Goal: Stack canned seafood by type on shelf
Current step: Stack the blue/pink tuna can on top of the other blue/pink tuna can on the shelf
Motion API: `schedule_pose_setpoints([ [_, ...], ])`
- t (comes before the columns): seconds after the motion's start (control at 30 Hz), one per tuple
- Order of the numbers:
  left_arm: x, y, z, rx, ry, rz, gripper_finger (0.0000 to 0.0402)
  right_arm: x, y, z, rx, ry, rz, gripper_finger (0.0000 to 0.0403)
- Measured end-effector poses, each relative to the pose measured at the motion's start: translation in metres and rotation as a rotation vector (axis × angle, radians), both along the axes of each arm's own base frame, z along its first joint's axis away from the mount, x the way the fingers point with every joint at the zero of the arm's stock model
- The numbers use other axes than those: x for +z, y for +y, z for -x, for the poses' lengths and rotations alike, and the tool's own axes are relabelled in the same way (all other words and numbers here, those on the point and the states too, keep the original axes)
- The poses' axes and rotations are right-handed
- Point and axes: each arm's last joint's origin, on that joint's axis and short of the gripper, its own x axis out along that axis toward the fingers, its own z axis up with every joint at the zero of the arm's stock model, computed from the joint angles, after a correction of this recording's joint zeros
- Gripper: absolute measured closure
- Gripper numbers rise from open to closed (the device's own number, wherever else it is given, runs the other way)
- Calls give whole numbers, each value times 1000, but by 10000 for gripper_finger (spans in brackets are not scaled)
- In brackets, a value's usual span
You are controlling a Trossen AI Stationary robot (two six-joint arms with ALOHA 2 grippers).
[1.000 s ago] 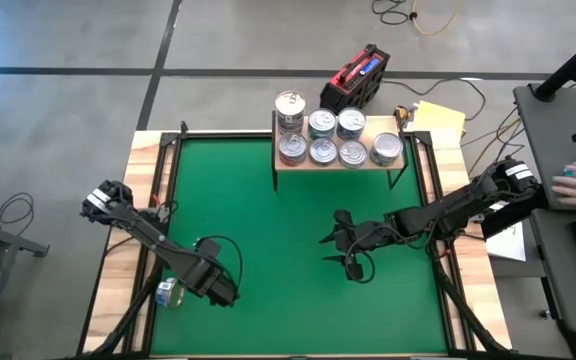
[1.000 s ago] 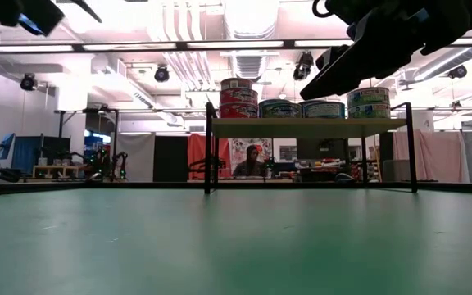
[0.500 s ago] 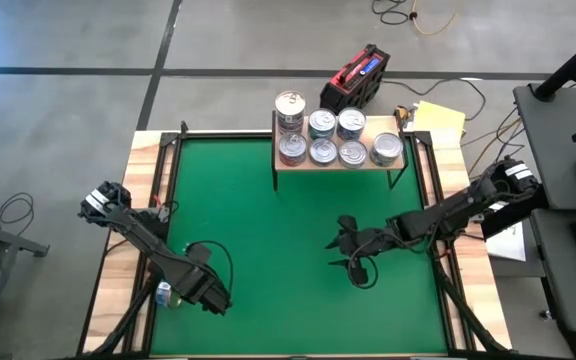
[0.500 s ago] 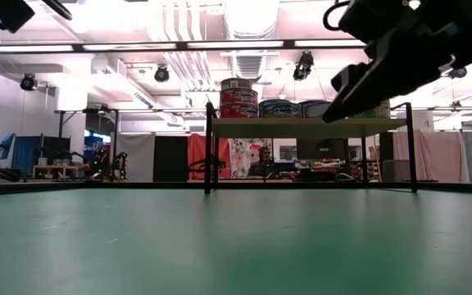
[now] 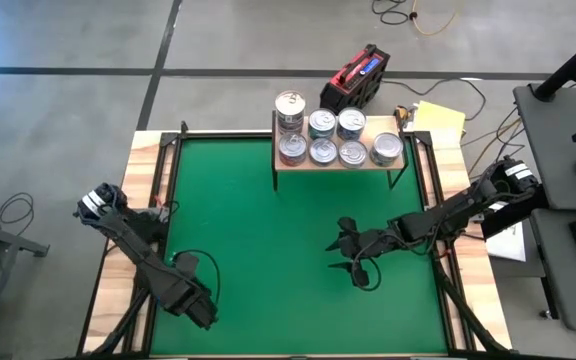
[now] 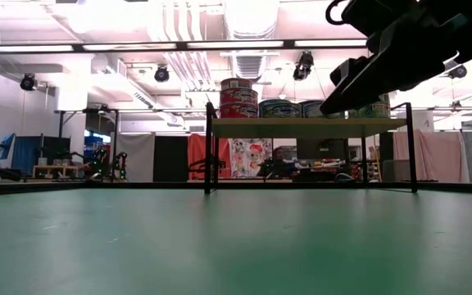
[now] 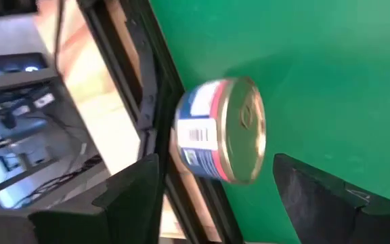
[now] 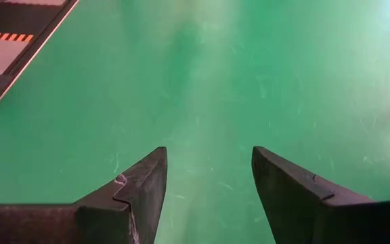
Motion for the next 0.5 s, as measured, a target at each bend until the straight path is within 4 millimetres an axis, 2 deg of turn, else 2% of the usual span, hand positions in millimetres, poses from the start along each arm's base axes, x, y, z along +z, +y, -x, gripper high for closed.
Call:
schedule_pose_setpoints([
  [0.33,7,-19,29,91,-116,-40,125,2,0,-1,18,-29,19,197],
  [0.5,2,-21,35,110,-146,-60,125,2,0,-1,18,-29,19,197],
])
